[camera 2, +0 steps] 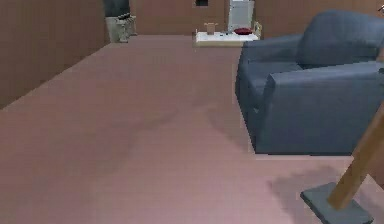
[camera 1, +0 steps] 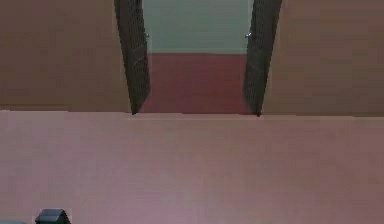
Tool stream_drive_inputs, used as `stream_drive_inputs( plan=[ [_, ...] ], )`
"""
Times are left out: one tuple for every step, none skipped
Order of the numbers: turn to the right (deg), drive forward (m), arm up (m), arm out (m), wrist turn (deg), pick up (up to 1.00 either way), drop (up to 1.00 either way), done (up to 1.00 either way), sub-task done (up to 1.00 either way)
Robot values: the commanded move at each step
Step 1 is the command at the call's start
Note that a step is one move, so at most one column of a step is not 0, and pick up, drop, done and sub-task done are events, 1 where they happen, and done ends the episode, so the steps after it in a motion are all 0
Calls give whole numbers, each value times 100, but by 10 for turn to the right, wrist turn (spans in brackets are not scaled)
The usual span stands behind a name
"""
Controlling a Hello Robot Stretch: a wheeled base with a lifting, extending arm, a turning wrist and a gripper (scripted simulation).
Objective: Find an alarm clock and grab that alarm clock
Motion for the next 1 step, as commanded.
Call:
stream_drive_inputs(
  plan=[
    [30,0,0,0,0,0,0,0,0]
  ],
)
